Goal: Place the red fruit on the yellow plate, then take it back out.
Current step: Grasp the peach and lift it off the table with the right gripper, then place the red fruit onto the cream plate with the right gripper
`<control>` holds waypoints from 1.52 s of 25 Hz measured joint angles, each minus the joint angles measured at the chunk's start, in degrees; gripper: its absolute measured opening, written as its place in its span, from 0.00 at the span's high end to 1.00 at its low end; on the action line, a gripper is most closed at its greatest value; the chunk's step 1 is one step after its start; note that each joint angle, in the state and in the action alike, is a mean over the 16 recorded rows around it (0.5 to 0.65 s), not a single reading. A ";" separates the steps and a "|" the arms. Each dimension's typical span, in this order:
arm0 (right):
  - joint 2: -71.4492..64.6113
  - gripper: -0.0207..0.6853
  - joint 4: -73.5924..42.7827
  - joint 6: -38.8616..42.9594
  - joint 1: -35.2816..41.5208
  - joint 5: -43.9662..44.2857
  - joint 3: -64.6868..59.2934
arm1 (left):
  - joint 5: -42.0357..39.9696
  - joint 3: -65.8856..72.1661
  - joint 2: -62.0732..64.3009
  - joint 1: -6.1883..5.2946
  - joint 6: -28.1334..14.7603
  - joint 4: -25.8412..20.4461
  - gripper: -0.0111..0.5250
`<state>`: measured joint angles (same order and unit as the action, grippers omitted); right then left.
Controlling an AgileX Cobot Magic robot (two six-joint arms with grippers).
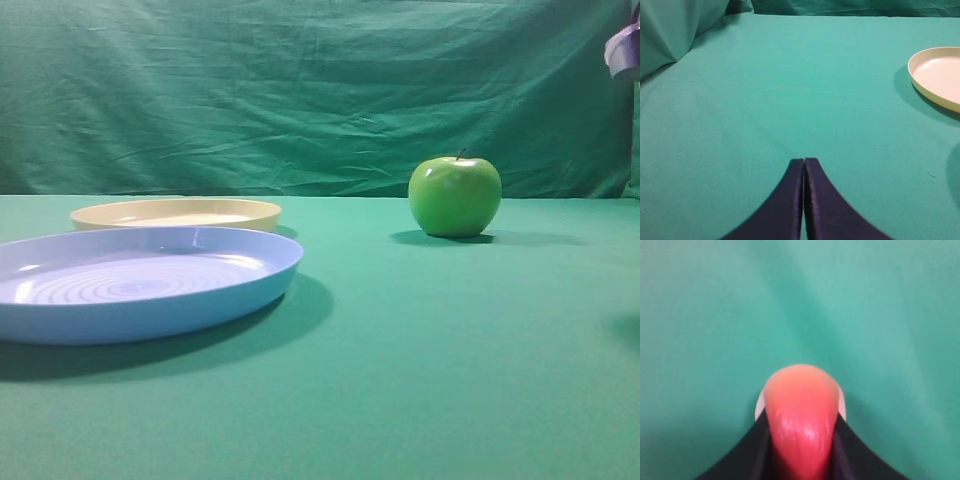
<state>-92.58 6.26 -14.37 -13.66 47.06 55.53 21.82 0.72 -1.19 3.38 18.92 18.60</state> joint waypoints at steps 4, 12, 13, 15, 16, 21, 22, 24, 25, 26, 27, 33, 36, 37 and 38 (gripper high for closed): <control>-0.27 0.69 0.17 -1.30 -1.56 3.28 7.32 | 0.00 0.00 0.00 0.00 0.00 0.00 0.98; -3.60 0.69 0.94 -4.89 -9.26 6.59 24.06 | 0.00 0.00 0.00 0.00 0.00 0.00 0.98; -4.50 0.69 0.99 -5.38 -10.53 6.77 26.12 | 0.00 0.00 0.00 0.00 0.00 0.00 0.98; -6.70 0.69 1.08 -6.24 -13.11 7.00 30.30 | 0.00 0.00 0.00 0.00 0.00 0.00 0.98; -8.01 0.69 1.16 -6.63 -14.38 7.09 32.38 | 0.00 0.00 0.00 0.00 0.00 0.00 0.98; -16.36 0.69 1.67 -8.62 -20.07 7.64 43.00 | 0.00 0.00 0.00 0.00 0.00 0.00 0.98; -18.31 0.69 1.86 -8.99 -21.01 7.73 45.14 | 0.00 0.00 0.00 0.00 0.00 0.00 0.98; -22.31 0.69 2.37 -9.73 -22.69 7.78 49.26 | 0.00 0.00 0.00 0.00 0.00 0.00 0.98; -24.31 0.69 2.69 -10.09 -23.42 7.69 51.26 | 0.00 0.00 0.00 0.00 0.00 0.00 0.98; -26.31 0.69 3.03 -10.42 -24.08 7.51 53.18 | 0.00 0.00 0.00 0.00 0.00 0.00 0.98; -28.28 0.69 3.39 -10.75 -24.69 7.23 54.99 | 0.00 0.00 0.00 0.00 0.00 0.00 0.98; -38.60 0.71 6.20 -13.16 -27.08 4.27 63.40 | 0.00 0.00 0.00 0.00 0.00 0.00 0.98; -42.30 0.70 7.93 -14.41 -27.64 2.32 65.81 | 0.00 0.00 0.00 0.00 0.00 0.00 0.98; -43.29 0.69 8.49 -14.80 -27.73 1.66 66.36 | 0.00 0.00 0.00 0.00 0.00 0.00 0.98; -44.14 0.67 8.99 -15.18 -27.81 1.02 66.79 | 0.00 0.00 0.00 0.00 0.00 0.00 0.98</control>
<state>-136.72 15.25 -29.55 -41.47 48.08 122.33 21.82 0.72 -1.19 3.38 18.92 18.60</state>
